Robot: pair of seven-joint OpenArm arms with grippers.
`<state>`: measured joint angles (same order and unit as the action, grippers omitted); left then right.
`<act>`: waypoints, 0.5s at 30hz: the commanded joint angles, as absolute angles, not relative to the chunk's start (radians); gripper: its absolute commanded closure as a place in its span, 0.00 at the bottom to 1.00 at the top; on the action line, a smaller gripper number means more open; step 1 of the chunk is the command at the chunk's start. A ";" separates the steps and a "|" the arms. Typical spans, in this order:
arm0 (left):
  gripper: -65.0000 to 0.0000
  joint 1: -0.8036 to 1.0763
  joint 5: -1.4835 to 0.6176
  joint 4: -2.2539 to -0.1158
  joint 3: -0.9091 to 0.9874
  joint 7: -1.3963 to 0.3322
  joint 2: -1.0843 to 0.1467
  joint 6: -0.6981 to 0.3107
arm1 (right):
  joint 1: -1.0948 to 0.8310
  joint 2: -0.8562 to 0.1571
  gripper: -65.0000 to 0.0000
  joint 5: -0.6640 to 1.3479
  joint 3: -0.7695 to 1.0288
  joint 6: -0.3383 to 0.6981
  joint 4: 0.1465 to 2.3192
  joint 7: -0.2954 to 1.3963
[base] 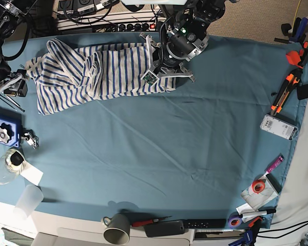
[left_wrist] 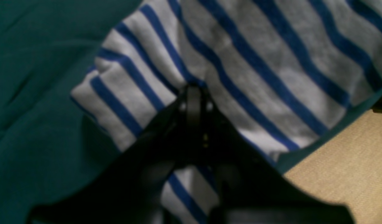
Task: Fold the T-shirt properly
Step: 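Lay the left gripper's end onto the strip's middle and hold it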
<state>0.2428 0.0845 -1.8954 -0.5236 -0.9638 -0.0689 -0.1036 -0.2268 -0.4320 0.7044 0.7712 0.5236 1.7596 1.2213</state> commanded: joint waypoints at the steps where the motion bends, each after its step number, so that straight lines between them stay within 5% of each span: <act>1: 1.00 0.246 0.074 -1.890 -0.527 -0.994 -0.064 -0.109 | -0.219 -0.457 0.45 0.714 0.778 0.506 1.768 1.205; 15: 1.00 0.247 0.074 -1.890 -0.528 -0.994 -0.064 -0.109 | -0.186 -0.457 0.45 0.946 0.778 0.621 1.384 1.269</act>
<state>0.2417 0.0834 -1.8938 -0.5236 -0.9634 -0.0685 -0.1036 -0.1936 -0.4320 0.9386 0.7715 0.6186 1.3720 1.2751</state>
